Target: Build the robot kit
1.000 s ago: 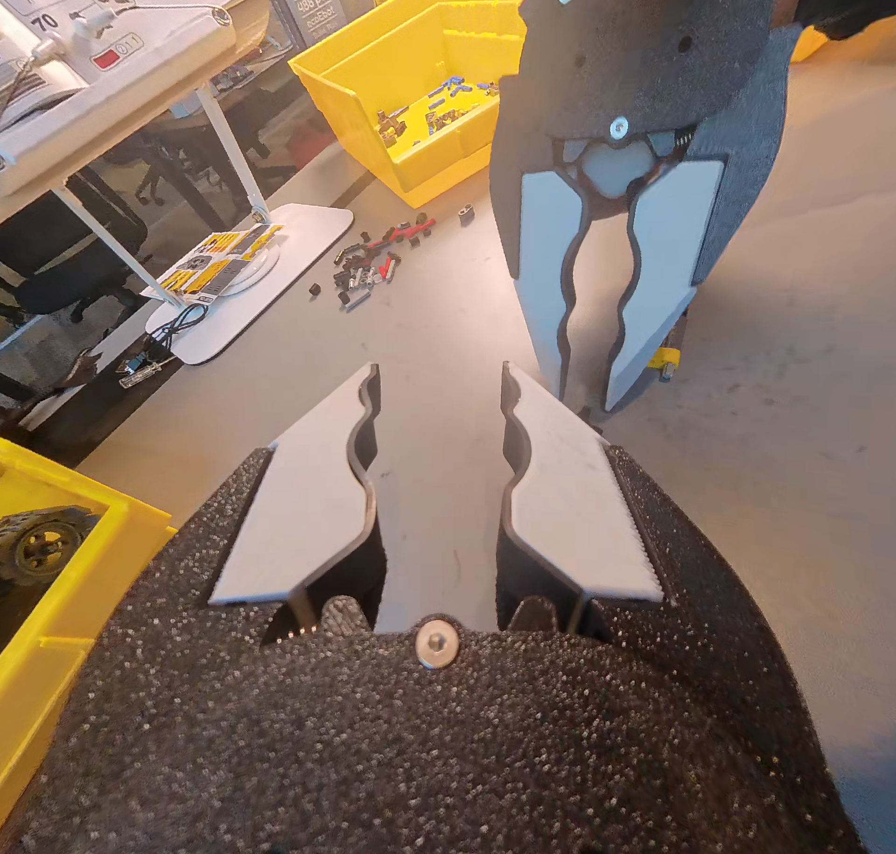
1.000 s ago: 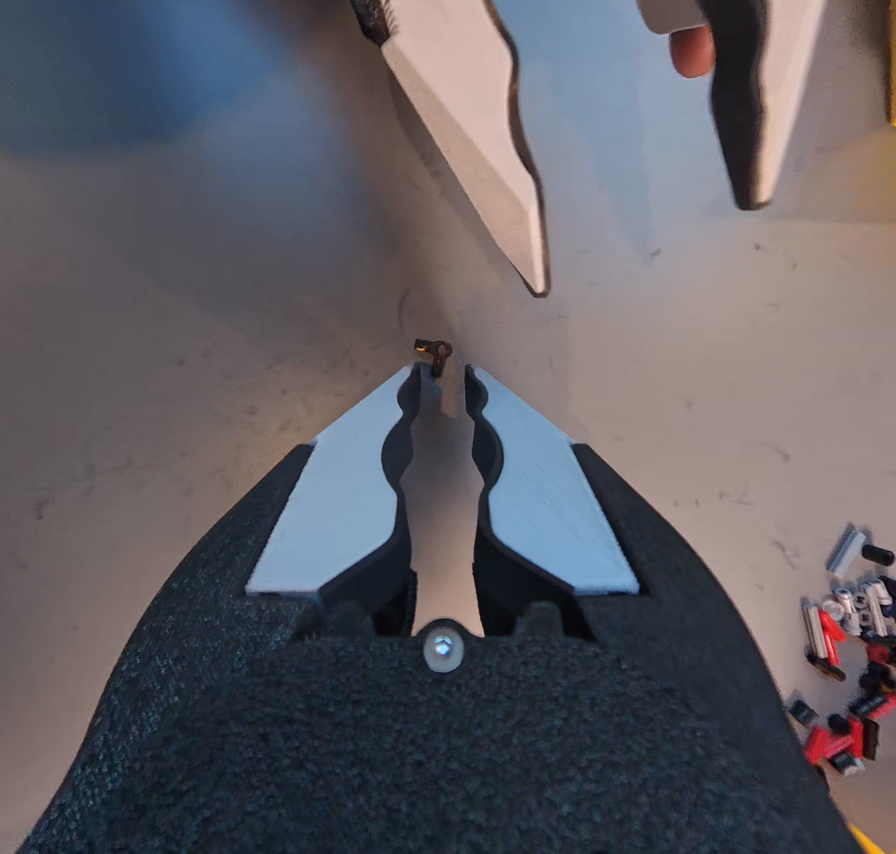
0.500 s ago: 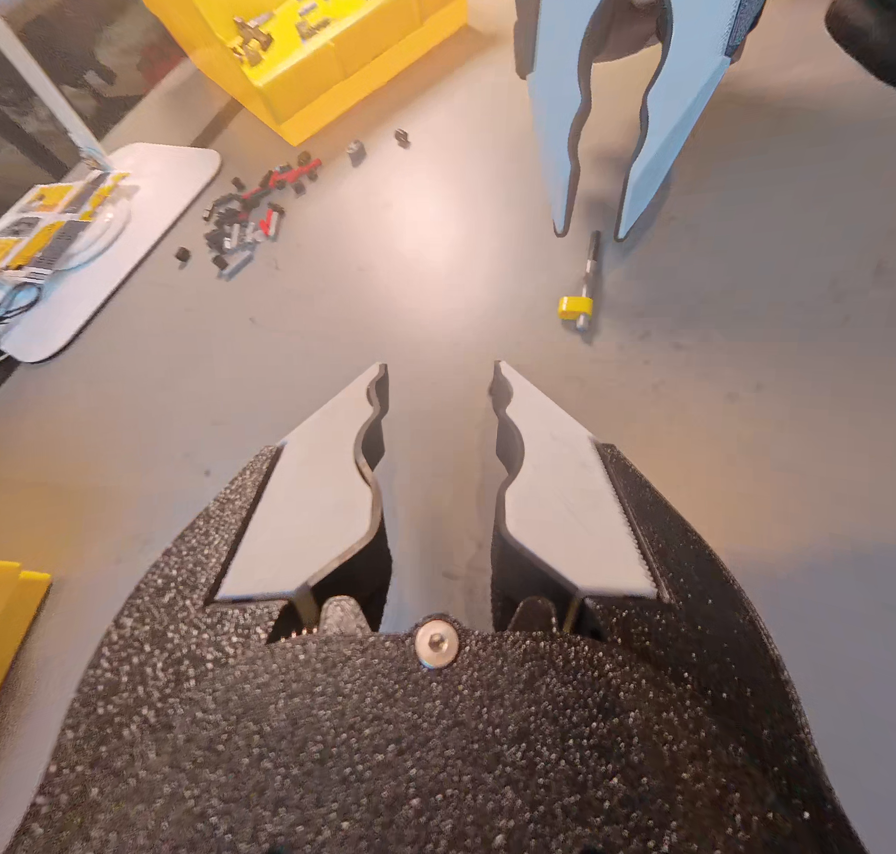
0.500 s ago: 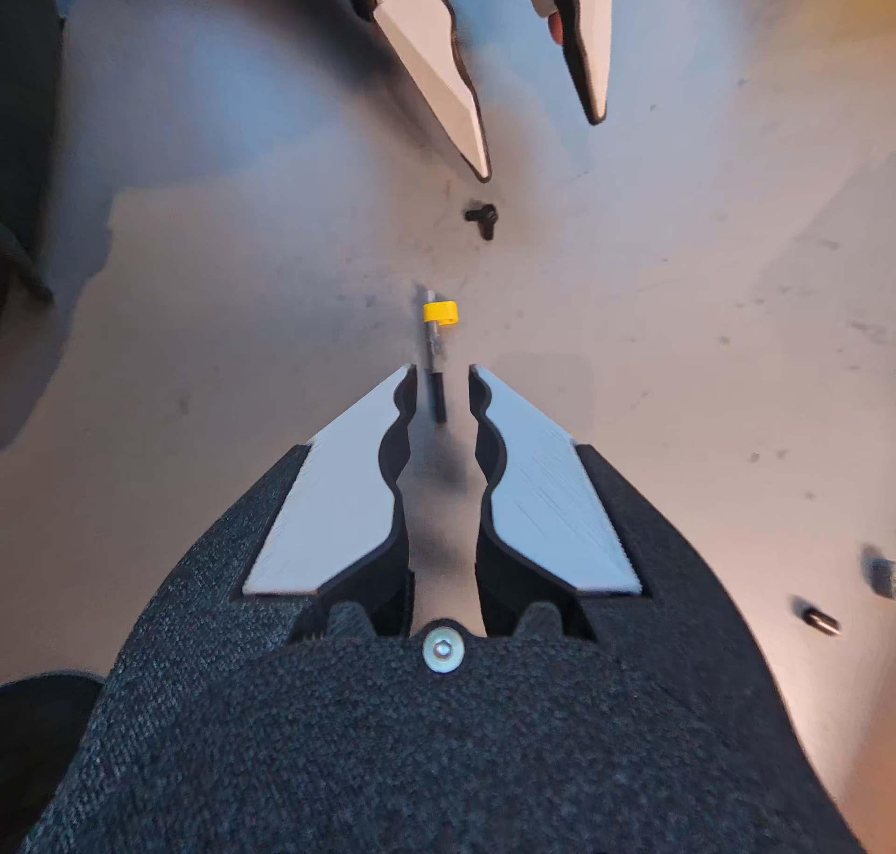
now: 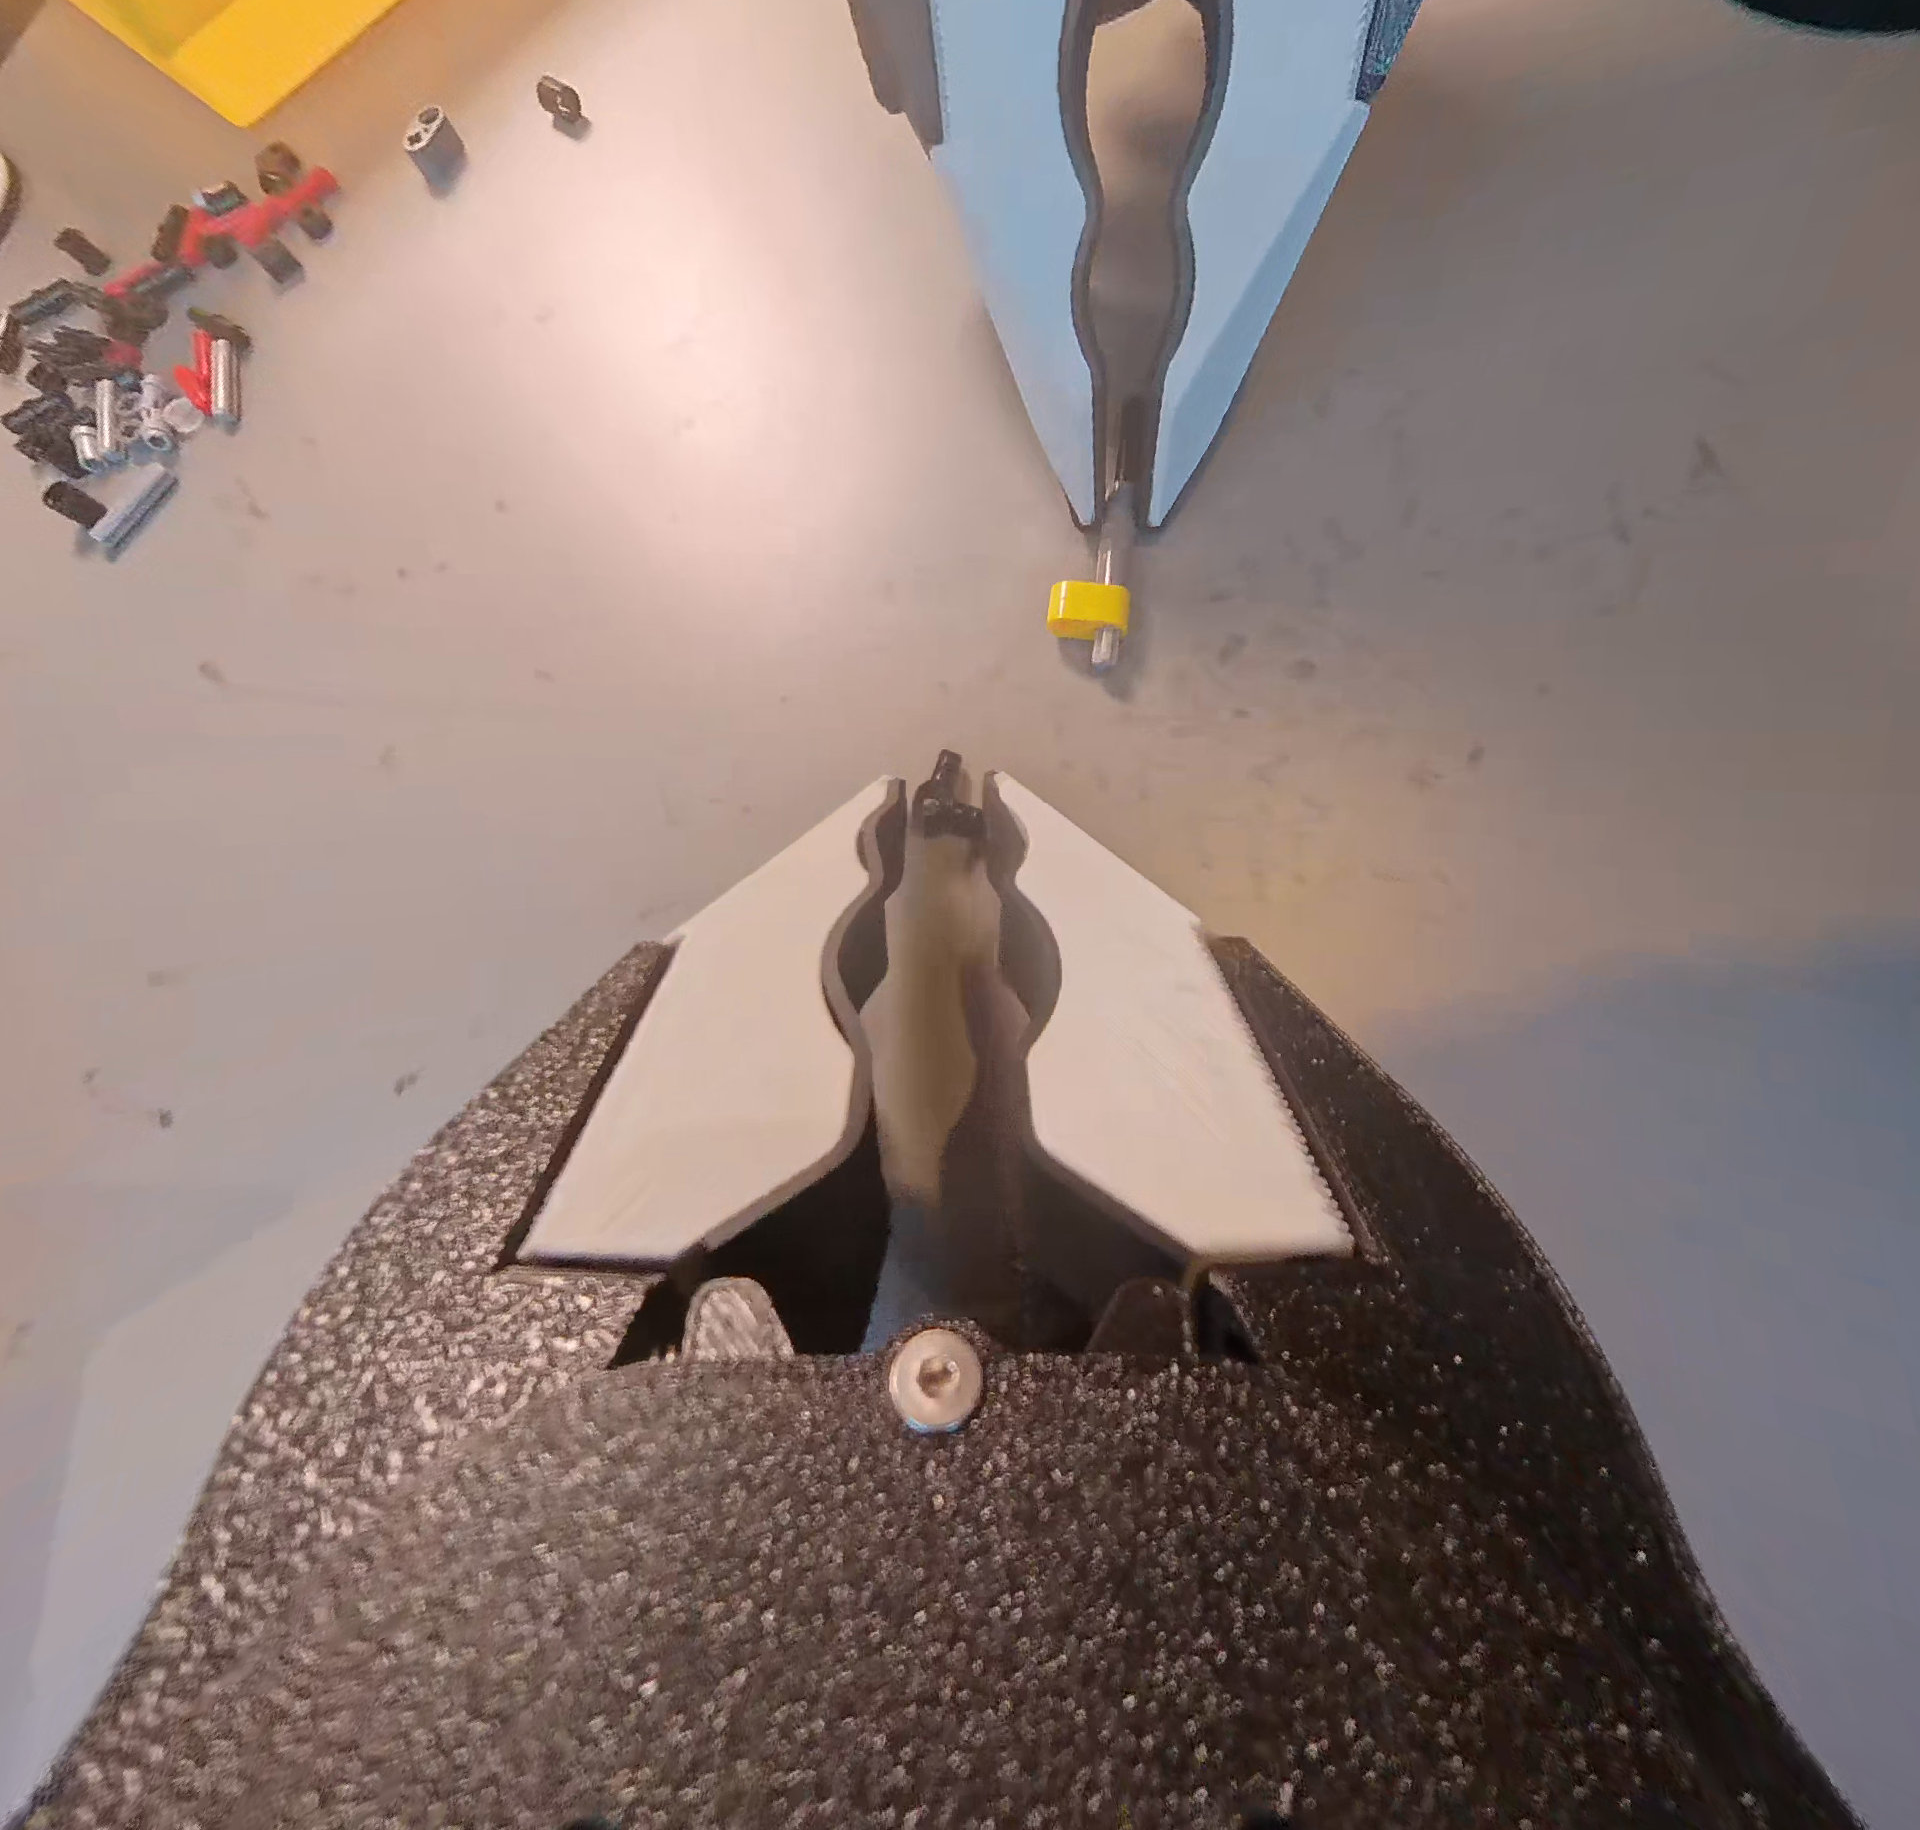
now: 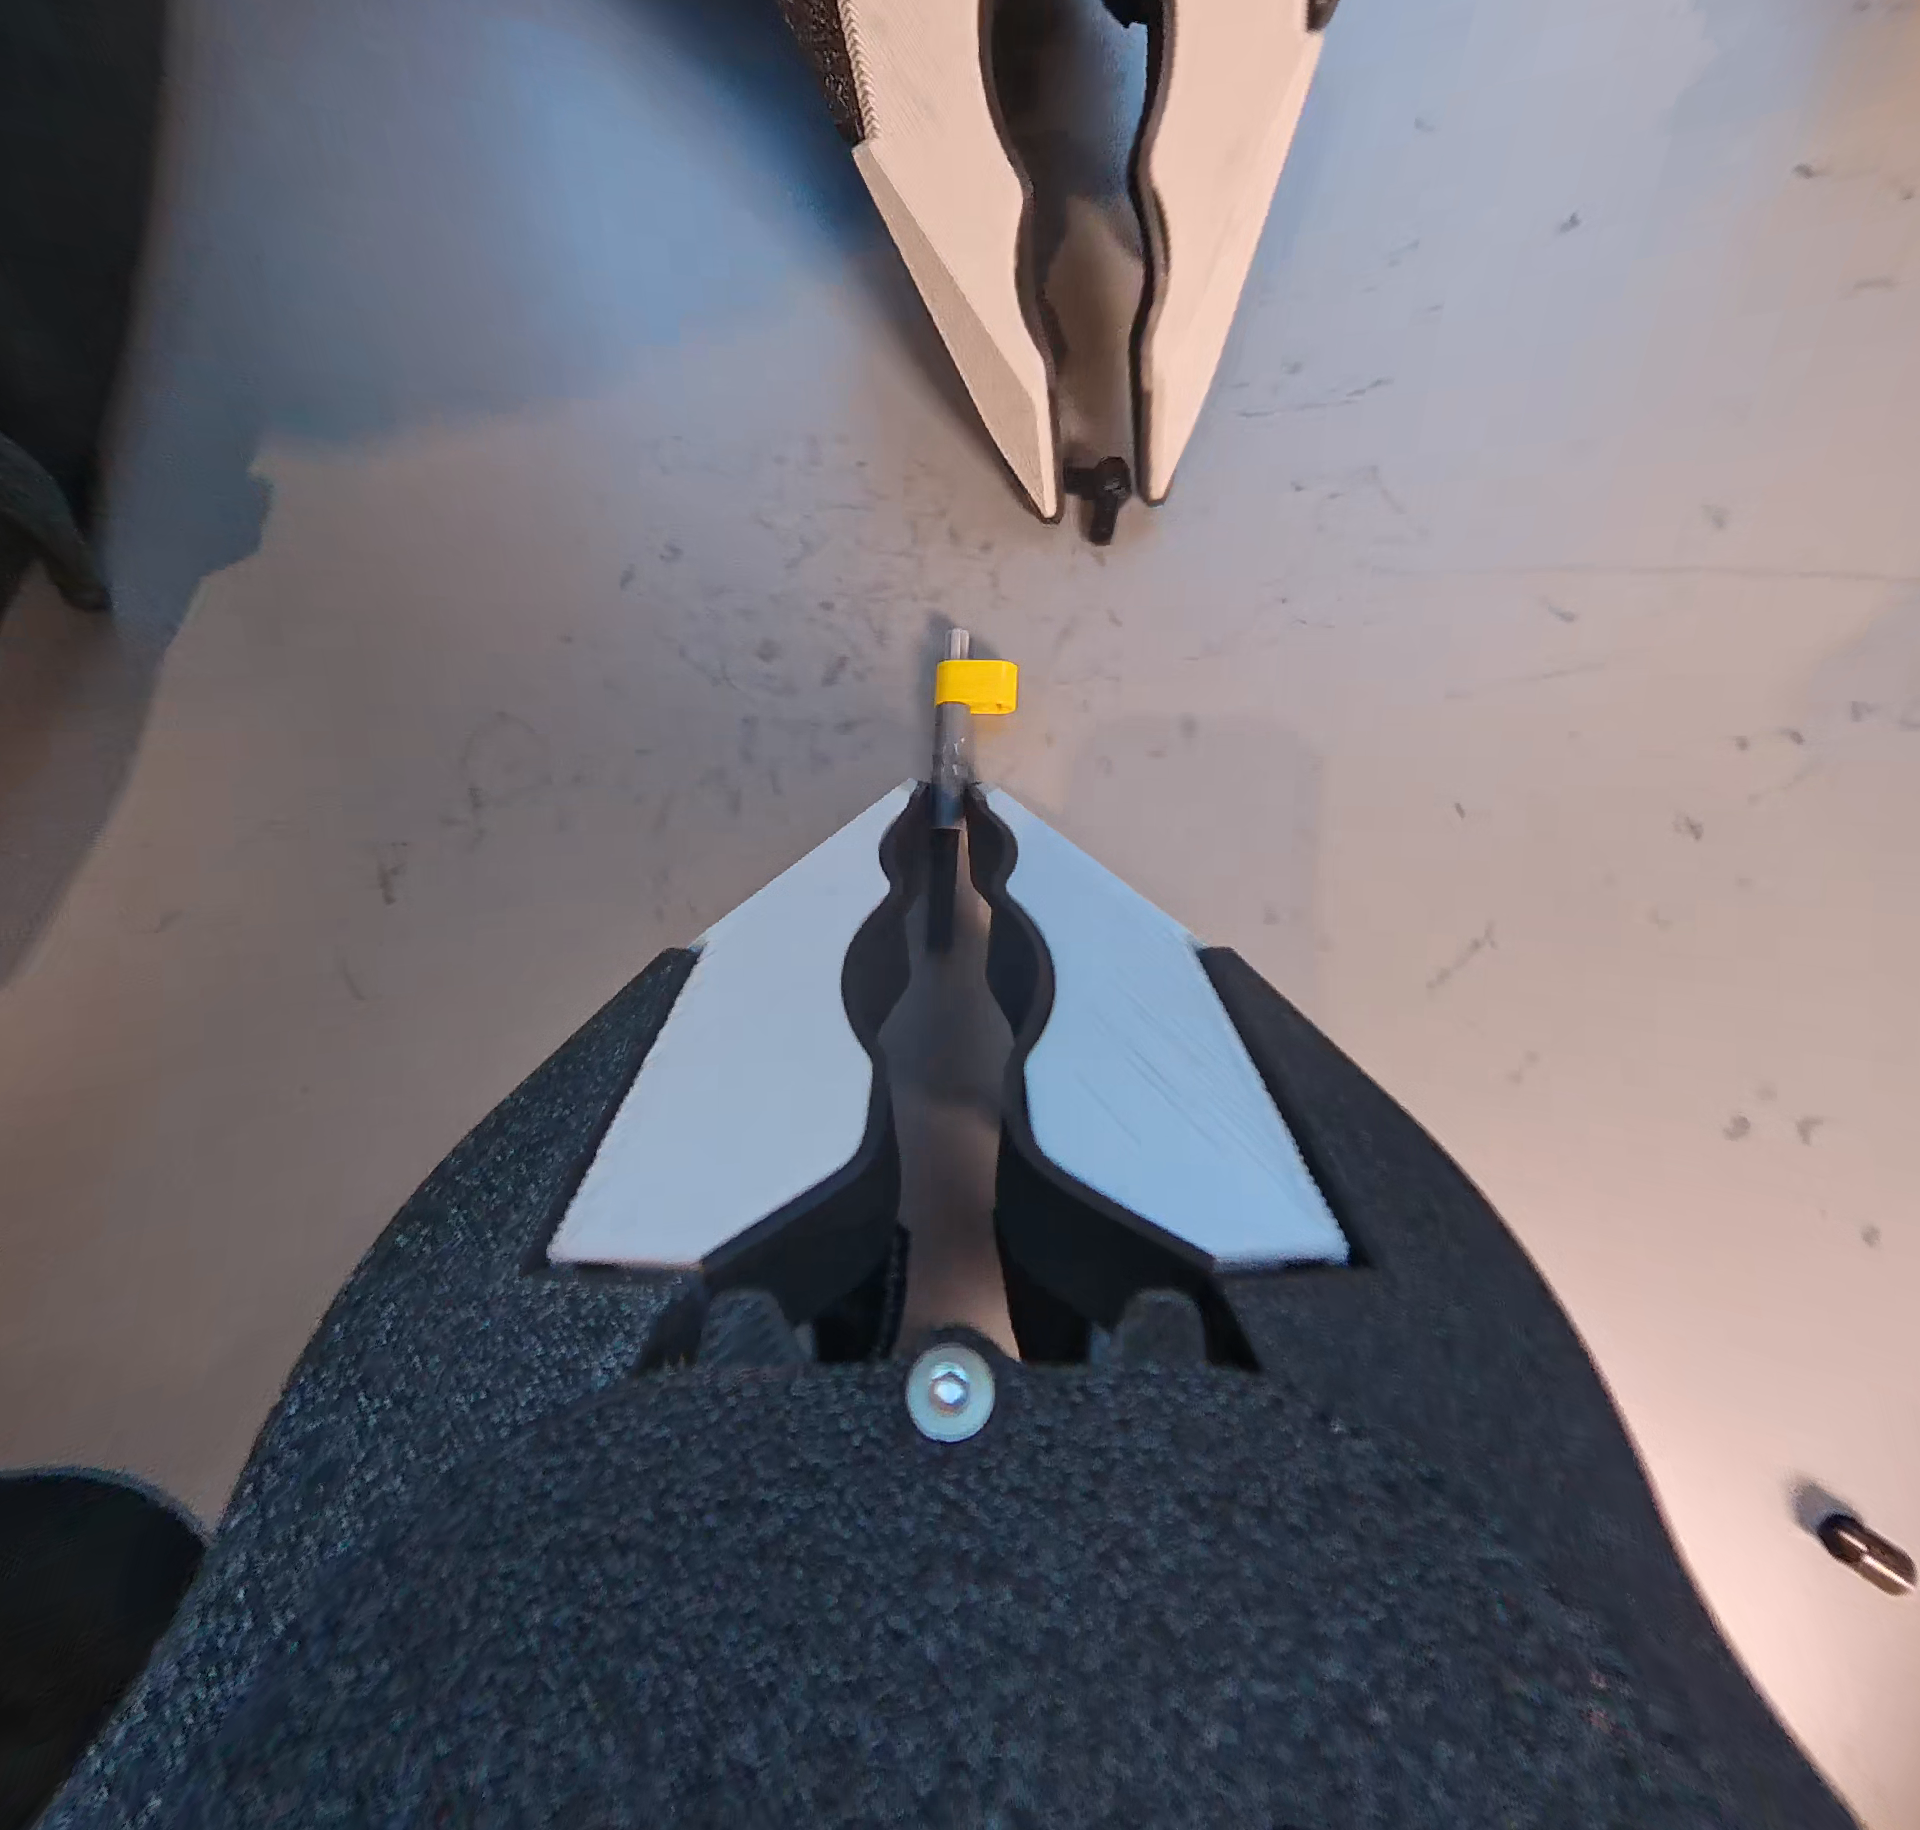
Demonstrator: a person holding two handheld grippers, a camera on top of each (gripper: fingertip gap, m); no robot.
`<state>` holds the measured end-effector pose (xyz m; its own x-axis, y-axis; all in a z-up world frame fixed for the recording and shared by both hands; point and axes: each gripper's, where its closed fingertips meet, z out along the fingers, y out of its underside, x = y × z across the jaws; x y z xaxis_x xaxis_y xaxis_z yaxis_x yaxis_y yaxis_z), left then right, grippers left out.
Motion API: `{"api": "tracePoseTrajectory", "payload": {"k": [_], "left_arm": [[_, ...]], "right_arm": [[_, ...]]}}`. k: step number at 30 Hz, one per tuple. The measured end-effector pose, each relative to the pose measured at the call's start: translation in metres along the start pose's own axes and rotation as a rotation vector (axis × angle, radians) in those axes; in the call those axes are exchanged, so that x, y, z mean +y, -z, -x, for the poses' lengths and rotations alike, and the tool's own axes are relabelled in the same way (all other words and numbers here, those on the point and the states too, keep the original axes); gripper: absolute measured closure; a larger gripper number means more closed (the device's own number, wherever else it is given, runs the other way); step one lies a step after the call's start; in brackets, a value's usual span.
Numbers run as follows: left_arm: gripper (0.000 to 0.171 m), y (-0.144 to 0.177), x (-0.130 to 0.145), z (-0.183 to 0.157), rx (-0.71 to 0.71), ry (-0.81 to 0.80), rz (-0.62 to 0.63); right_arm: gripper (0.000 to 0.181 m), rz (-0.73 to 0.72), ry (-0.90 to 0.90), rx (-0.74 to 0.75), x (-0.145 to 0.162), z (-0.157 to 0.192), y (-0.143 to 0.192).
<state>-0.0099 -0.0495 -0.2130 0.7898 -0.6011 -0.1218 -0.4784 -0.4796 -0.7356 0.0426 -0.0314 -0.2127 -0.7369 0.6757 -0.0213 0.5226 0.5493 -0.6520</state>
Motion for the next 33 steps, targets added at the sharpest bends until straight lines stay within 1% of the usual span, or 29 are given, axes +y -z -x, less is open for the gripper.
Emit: {"api": "tracePoseTrajectory", "payload": {"k": [2, 7, 9, 11, 12, 14, 16, 21, 23, 24, 26, 33], "left_arm": [[0.163, 0.0, 0.0, -0.002, 0.008, 0.001, 0.002], [0.164, 0.002, 0.001, -0.006, 0.016, 0.002, 0.001], [0.164, 0.003, -0.001, -0.008, 0.032, 0.02, -0.01], [0.164, 0.005, -0.006, -0.01, 0.053, 0.054, -0.043], [0.164, 0.007, -0.01, -0.011, 0.07, 0.081, -0.066], [0.163, 0.012, -0.019, -0.012, 0.103, 0.143, -0.118], [0.163, 0.019, -0.031, -0.013, 0.151, 0.219, -0.187], [0.163, 0.036, -0.057, -0.019, 0.358, 0.449, -0.357], [0.163, 0.041, -0.064, -0.021, 0.438, 0.531, -0.408], [0.163, 0.044, -0.066, -0.022, 0.473, 0.564, -0.426], [0.163, 0.048, -0.07, -0.024, 0.532, 0.616, -0.455], [0.163, 0.054, -0.076, -0.025, 0.655, 0.737, -0.513]], "right_arm": [[0.175, -0.004, 0.0, 0.02, 0.001, -0.003, 0.001], [0.175, -0.005, -0.001, 0.047, 0.003, -0.006, 0.003], [0.171, 0.001, 0.011, 0.063, 0.003, -0.008, 0.003], [0.163, 0.009, 0.023, 0.091, 0.003, -0.012, 0.005], [0.162, 0.001, 0.035, 0.112, 0.001, -0.015, 0.007], [0.162, -0.083, 0.082, 0.165, -0.015, -0.019, 0.017], [0.161, -0.18, 0.161, 0.207, -0.037, -0.016, 0.027], [0.156, -0.278, 0.395, 0.331, -0.075, -0.003, 0.032], [0.159, -0.296, 0.45, 0.352, -0.084, 0.004, 0.03], [0.165, -0.3, 0.469, 0.37, -0.086, 0.004, 0.029], [0.173, -0.303, 0.487, 0.392, -0.089, 0.005, 0.029], [0.174, -0.37, 0.429, 0.362, -0.093, 0.007, 0.035]]}}
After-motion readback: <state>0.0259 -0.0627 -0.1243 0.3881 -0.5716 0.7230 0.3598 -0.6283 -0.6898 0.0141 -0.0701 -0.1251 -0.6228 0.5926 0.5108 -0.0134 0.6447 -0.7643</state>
